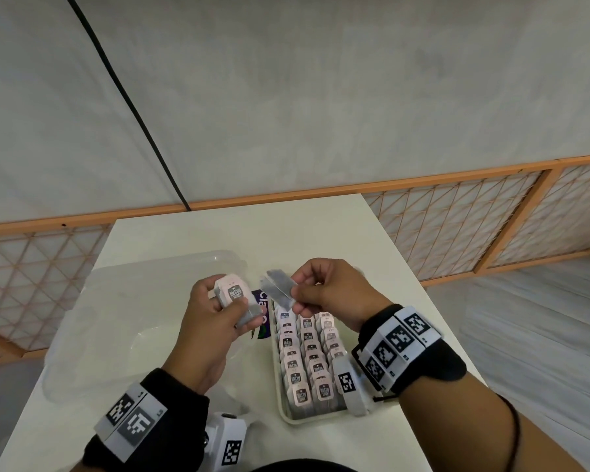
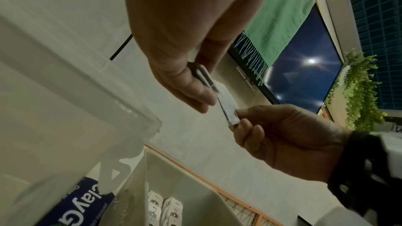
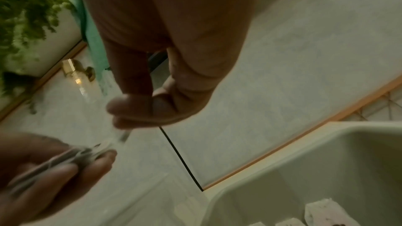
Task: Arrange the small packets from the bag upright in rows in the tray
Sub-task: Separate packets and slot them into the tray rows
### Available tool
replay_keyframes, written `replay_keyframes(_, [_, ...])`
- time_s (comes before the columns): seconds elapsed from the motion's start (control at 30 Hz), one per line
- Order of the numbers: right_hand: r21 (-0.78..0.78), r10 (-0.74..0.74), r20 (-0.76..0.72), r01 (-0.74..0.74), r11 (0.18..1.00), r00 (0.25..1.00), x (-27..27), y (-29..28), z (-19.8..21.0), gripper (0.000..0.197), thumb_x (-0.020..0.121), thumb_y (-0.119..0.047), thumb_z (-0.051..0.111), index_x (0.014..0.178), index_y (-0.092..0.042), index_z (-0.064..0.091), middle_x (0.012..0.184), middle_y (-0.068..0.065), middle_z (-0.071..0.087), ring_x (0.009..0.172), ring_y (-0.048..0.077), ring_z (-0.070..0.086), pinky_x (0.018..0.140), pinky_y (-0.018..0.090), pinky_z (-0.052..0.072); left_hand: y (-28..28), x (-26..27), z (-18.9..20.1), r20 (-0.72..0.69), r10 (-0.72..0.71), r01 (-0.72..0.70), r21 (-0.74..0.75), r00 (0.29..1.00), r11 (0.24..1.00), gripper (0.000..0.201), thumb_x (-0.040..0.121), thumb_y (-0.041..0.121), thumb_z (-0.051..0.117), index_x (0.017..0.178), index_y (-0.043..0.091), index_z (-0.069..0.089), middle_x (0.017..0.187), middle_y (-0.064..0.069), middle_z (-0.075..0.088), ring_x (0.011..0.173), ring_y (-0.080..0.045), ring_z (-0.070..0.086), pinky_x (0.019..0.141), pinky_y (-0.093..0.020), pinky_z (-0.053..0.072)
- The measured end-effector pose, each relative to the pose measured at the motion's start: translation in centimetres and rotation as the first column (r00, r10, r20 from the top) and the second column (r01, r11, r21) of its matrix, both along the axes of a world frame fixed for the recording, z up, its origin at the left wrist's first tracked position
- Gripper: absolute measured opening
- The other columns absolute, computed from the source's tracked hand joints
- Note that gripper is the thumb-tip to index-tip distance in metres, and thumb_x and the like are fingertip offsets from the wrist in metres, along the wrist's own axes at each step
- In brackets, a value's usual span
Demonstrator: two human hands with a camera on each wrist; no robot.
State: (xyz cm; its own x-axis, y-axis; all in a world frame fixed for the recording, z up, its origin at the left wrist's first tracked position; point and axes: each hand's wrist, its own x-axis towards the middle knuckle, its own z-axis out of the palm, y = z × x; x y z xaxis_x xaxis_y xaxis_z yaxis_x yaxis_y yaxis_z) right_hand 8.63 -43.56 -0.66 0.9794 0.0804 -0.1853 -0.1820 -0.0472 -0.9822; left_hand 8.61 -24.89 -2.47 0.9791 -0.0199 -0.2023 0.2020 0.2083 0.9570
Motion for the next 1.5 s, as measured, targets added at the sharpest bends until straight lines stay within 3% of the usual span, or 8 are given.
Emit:
replay_keyframes(0.1, [-0.354, -0.069, 0.354, 0.202, 0.913, 0.933, -0.5, 0.8, 0.0, 0.009, 0.081, -0.006, 0.068, 0.079, -0.013, 0.063, 0.069, 0.001, 0.065, 0.061, 0.009, 0.062, 0.058, 0.009, 0.046, -0.2, -0.1, 0.3, -0.011, -0.037, 0.036, -0.016, 0.999, 0.999, 0.039, 0.092, -0.005, 0.052, 0.121, 0.019, 0.043, 0.101, -0.011, 0.062, 0.078, -0.030, 0.072, 0.069, -0.034, 0.061])
replay_keyframes(0.2, [-0.583, 0.216, 0.746, 0.461, 0.669, 0.630, -1.2, 1.8, -0.3, 0.010, 0.073, -0.006, 0.072, 0.072, -0.014, 0.067, 0.069, -0.002, 0.062, 0.061, 0.011, 0.055, 0.058, 0.001, 0.036, -0.5, -0.2, 0.7, -0.031, -0.115, 0.111, -0.117, 0.993, 0.987, 0.031, 0.095, 0.000, 0.049, 0.123, 0.012, 0.046, 0.102, -0.014, 0.067, 0.081, -0.026, 0.072, 0.070, -0.033, 0.060])
replay_keyframes(0.4, [-0.680, 0.570, 0.728, 0.506, 0.531, 0.381, -0.7, 2.6, -2.6, 0.010, 0.070, 0.003, 0.070, 0.076, -0.005, 0.067, 0.070, 0.007, 0.057, 0.056, 0.023, 0.053, 0.043, 0.029, 0.045, -0.4, 0.0, 0.9, 0.014, -0.149, 0.149, -0.166, 0.989, 0.975, 0.040, 0.089, 0.007, 0.055, 0.126, 0.018, 0.047, 0.106, -0.011, 0.069, 0.086, -0.019, 0.071, 0.067, -0.029, 0.058])
replay_keyframes(0.53, [-0.636, 0.463, 0.757, 0.360, 0.682, 0.461, -1.2, 2.7, -1.8, 0.006, 0.078, -0.010, 0.067, 0.083, -0.009, 0.070, 0.077, 0.003, 0.061, 0.062, 0.016, 0.056, 0.054, 0.023, 0.048, -0.1, 0.1, 0.6, 0.110, -0.114, 0.108, 0.062, 0.987, 0.992, 0.042, 0.089, -0.003, 0.057, 0.122, 0.021, 0.050, 0.108, -0.007, 0.066, 0.086, -0.017, 0.070, 0.065, -0.027, 0.057])
replay_keyframes(0.67, [-0.454, 0.058, 0.669, 0.345, 0.821, 0.741, -0.8, 2.5, -0.4, 0.013, 0.087, -0.020, 0.066, 0.099, -0.018, 0.067, 0.088, -0.008, 0.062, 0.068, 0.007, 0.054, 0.064, 0.006, 0.041, -0.1, -0.1, 0.9, 0.207, -0.165, 0.102, 0.284, 0.964, 0.953, 0.040, 0.089, 0.004, 0.060, 0.118, 0.029, 0.050, 0.104, 0.003, 0.062, 0.083, -0.011, 0.070, 0.064, -0.029, 0.059])
replay_keyframes(0.77, [-0.453, 0.058, 0.479, 0.189, 0.871, 0.876, -0.1, 2.1, 0.1, 0.016, 0.086, -0.025, 0.068, 0.102, -0.023, 0.069, 0.087, -0.012, 0.066, 0.068, 0.008, 0.057, 0.065, 0.012, 0.045, -0.2, -0.2, 1.1, 0.234, -0.228, 0.115, 0.415, 0.945, 0.902, 0.042, 0.090, 0.008, 0.060, 0.120, 0.035, 0.047, 0.105, 0.006, 0.061, 0.078, -0.010, 0.070, 0.068, -0.035, 0.060])
replay_keyframes(1.1, [0.200, -0.056, 0.156, 0.024, 0.979, 0.986, 0.0, 0.4, 0.5, 0.013, 0.083, 0.003, 0.065, 0.076, -0.007, 0.062, 0.069, 0.014, 0.056, 0.054, 0.012, 0.054, 0.050, 0.020, 0.043, 0.2, 0.3, 0.8, 0.273, -0.108, 0.001, 0.364, 0.956, 0.931, 0.032, 0.092, 0.015, 0.057, 0.117, 0.034, 0.051, 0.103, -0.004, 0.065, 0.085, -0.023, 0.069, 0.060, -0.025, 0.057])
replay_keyframes(1.5, [0.097, 0.021, 0.151, -0.036, 0.995, 0.988, -0.4, 0.9, 0.0, 0.001, 0.082, -0.004, 0.069, 0.083, -0.003, 0.069, 0.062, 0.004, 0.061, 0.050, 0.012, 0.052, 0.048, 0.021, 0.038, -0.3, -0.2, 2.2, 0.317, -0.098, -0.007, 0.316, 0.943, 0.949, 0.039, 0.078, 0.008, 0.074, 0.105, 0.031, 0.060, 0.091, -0.003, 0.064, 0.058, -0.013, 0.064, 0.050, -0.026, 0.048])
